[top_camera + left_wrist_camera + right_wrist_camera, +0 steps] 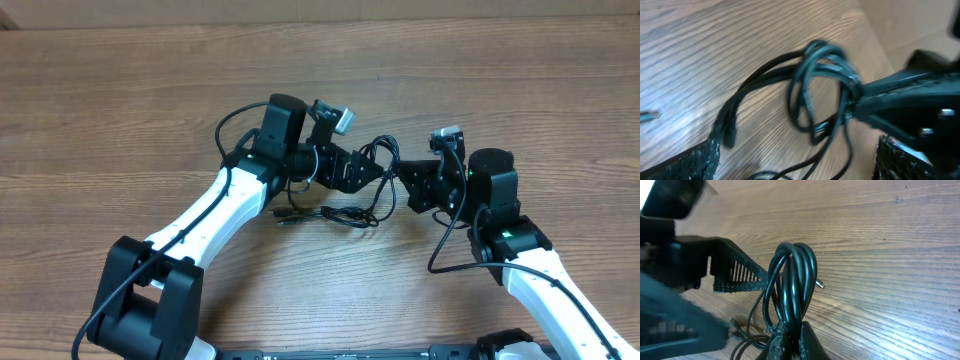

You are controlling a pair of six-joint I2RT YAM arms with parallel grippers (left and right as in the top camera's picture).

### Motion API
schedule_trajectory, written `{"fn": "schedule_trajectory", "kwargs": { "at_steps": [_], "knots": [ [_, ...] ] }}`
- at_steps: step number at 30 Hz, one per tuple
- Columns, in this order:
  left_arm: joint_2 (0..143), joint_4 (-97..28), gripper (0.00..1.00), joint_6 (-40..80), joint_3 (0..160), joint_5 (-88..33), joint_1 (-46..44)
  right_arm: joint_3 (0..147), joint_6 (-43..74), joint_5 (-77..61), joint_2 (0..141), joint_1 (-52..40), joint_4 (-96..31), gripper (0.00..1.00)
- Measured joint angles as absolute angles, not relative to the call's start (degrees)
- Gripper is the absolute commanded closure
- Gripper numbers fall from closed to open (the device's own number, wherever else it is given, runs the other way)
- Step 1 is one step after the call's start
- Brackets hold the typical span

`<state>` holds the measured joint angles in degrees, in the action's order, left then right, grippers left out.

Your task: Untangle cables

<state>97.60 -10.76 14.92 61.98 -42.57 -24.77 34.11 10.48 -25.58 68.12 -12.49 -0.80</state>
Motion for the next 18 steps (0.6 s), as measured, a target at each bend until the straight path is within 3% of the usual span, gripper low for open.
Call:
{"fn": "schedule_trajectory", "kwargs": {
  "at_steps": [18],
  "knots": [
    [97.6, -11.79, 0.01, 18.7, 61.98, -31.0, -26.09, 34.11, 10.46, -32.71, 68.12, -12.47, -0.4, 0.96]
  ]
}}
